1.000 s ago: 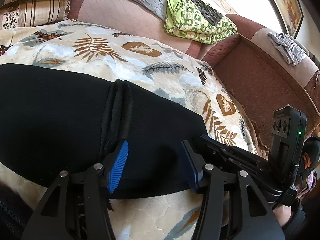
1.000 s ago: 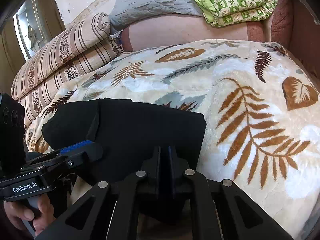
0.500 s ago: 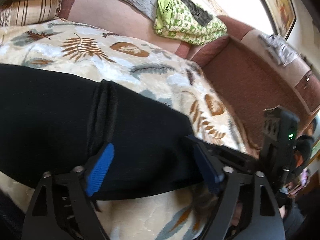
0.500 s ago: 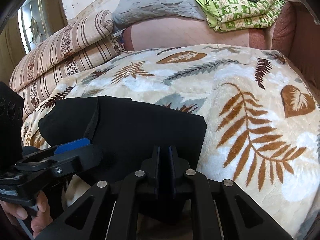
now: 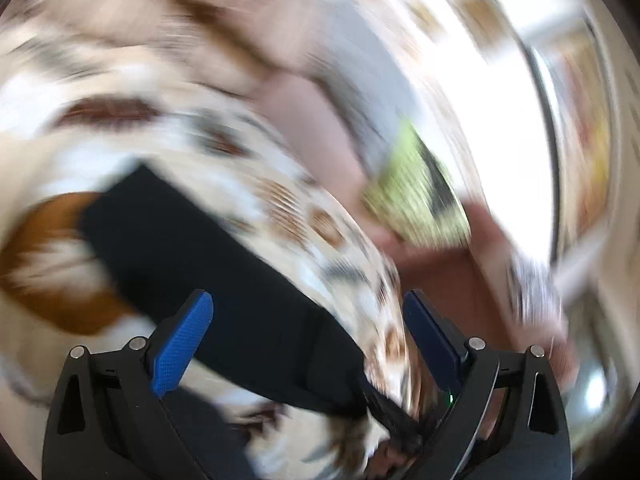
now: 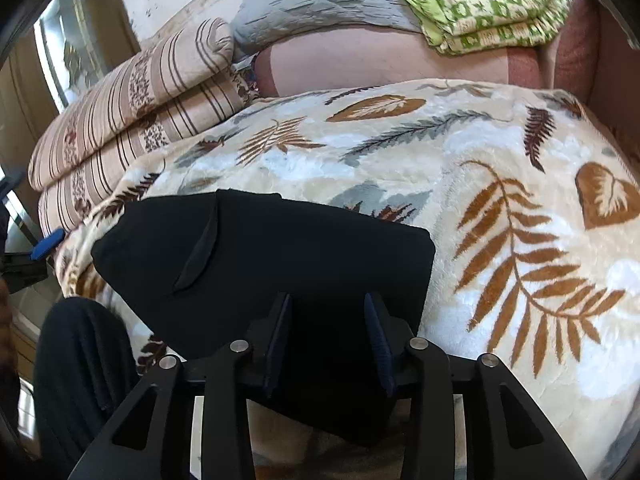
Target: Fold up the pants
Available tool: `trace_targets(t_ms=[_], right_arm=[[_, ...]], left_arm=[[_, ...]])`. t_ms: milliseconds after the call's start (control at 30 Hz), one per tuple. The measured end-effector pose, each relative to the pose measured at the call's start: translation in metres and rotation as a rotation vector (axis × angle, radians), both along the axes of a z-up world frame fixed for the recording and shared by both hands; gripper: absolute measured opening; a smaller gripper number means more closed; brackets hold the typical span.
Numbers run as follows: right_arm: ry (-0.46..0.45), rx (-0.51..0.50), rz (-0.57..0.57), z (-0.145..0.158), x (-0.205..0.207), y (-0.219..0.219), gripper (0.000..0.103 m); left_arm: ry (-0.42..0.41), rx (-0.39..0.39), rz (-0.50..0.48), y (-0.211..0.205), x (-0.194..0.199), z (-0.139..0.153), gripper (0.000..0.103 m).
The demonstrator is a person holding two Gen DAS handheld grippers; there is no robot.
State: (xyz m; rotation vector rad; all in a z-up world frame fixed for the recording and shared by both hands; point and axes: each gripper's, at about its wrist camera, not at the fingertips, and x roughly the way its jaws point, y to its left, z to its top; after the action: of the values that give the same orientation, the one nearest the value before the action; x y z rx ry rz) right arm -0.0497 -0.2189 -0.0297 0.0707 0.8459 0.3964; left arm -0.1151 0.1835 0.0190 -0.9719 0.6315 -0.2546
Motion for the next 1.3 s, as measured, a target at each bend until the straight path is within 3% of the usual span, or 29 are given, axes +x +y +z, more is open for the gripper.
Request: trace_targets(t_ms=[67, 200, 367, 600, 667, 733, 767, 800, 867, 1000, 1167, 1300], right_arm=[[-0.001, -0.001, 0.0, 0.0, 0.0, 0.001, 0.042], [-0.001, 0.0, -0.002, 0.0, 0.0, 0.001, 0.044], [-0.003, -0.002, -0.004, 0.0, 0.002, 0.004, 0.047], [-0.004, -0.004, -0.002, 0.0, 0.003, 0.004, 0.048], [-0.003, -0.001, -0.002, -0.001, 0.003, 0.004, 0.048], [-0.003, 0.0, -0.003, 0.0, 0.002, 0.004, 0.048], [-0.003, -0.001, -0.003, 0.0, 0.002, 0.004, 0.048], [-0.004, -0.001, -0.003, 0.0, 0.002, 0.004, 0.049], [-0.003, 0.001, -0.001, 0.0, 0.002, 0.004, 0.05], [-0.003, 0.004, -0.002, 0.0, 0.002, 0.004, 0.051], [0.003, 0.019, -0.005, 0.001, 0.002, 0.004, 0.051], [0.008, 0.035, -0.008, 0.0, 0.002, 0.002, 0.051]], left_arm=[[0.122, -0.128, 0.1, 0.039, -0.001, -0.037, 0.096], [0.217, -0.291, 0.098, 0.06, 0.013, -0.079, 0.096], [0.201, -0.287, 0.07, 0.064, 0.036, -0.093, 0.096], [0.189, -0.301, 0.125, 0.073, 0.044, -0.089, 0.096], [0.202, -0.283, 0.144, 0.073, 0.041, -0.09, 0.083], [0.284, -0.259, 0.192, 0.076, 0.037, -0.097, 0.037], [0.313, -0.253, 0.206, 0.078, 0.034, -0.1, 0.027], [0.338, -0.238, 0.216, 0.078, 0.031, -0.102, 0.017], [0.351, -0.206, 0.222, 0.076, 0.028, -0.099, 0.015], [0.316, -0.02, 0.208, 0.062, 0.029, -0.073, 0.009], [0.176, 0.319, 0.14, 0.028, 0.038, -0.02, 0.008], [0.032, 0.522, 0.061, -0.006, 0.037, 0.008, 0.008]])
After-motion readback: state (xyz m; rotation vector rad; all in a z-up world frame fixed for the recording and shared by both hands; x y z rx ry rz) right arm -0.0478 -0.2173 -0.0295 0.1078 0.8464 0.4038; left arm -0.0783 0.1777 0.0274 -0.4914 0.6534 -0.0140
